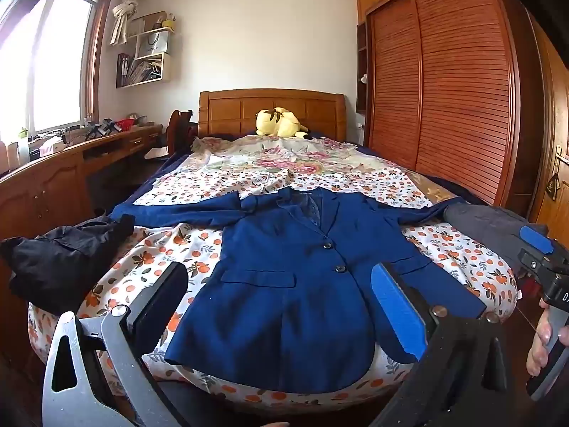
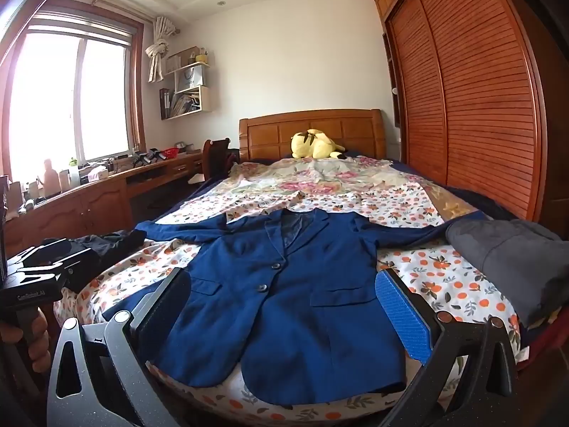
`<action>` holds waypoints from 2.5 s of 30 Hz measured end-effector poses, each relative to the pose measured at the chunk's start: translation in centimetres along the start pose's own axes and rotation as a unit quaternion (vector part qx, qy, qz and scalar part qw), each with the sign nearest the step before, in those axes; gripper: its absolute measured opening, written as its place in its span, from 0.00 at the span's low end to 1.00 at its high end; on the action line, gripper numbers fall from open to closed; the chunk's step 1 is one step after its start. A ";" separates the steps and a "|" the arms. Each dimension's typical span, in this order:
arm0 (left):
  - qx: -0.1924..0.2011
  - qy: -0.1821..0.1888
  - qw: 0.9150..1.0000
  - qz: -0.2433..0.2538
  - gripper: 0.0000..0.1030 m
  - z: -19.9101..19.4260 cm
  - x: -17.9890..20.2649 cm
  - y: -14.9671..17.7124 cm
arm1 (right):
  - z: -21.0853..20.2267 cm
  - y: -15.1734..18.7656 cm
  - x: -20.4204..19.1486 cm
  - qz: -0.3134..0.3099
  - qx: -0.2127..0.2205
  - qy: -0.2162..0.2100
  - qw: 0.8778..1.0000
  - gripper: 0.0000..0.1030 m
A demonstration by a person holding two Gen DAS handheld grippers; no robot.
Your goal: Fold large clothes
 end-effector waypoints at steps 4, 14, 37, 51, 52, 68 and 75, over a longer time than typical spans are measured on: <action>-0.003 0.003 1.000 -0.001 1.00 0.0 -0.1 0.0 | -0.1 0.0 0.1 -0.001 0.000 0.002 1.000 1.00; -0.004 0.000 1.000 0.003 1.00 0.2 0.1 -0.1 | 0.0 0.1 -0.3 -0.002 -0.003 0.001 1.000 1.00; 0.002 -0.001 1.000 0.015 1.00 -0.9 0.6 -0.3 | 0.2 0.2 0.0 0.000 -0.005 -0.001 1.000 1.00; 0.003 -0.002 1.000 0.017 1.00 -0.9 0.7 -0.3 | 0.2 0.1 0.0 0.000 -0.005 -0.001 1.000 1.00; 0.003 -0.002 1.000 0.017 1.00 -0.9 0.8 -0.3 | 0.2 0.2 0.0 0.001 -0.005 -0.001 1.000 1.00; 0.001 -0.002 1.000 0.018 1.00 -0.9 1.1 -0.3 | 0.2 0.3 0.0 0.002 -0.007 -0.002 1.000 1.00; 0.001 -0.002 1.000 0.018 1.00 -0.9 1.1 -0.3 | 0.2 0.3 0.0 0.002 -0.007 -0.001 1.000 1.00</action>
Point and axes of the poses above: each gripper's, at about its wrist camera, not at the fingertips, and z roughly the way its jaws point, x to its right, y to its underside, the point moved 7 cm from there along z, roughly the way its jaws point, and after that the axes turned 9 degrees about -y, right-handed, at the moved point
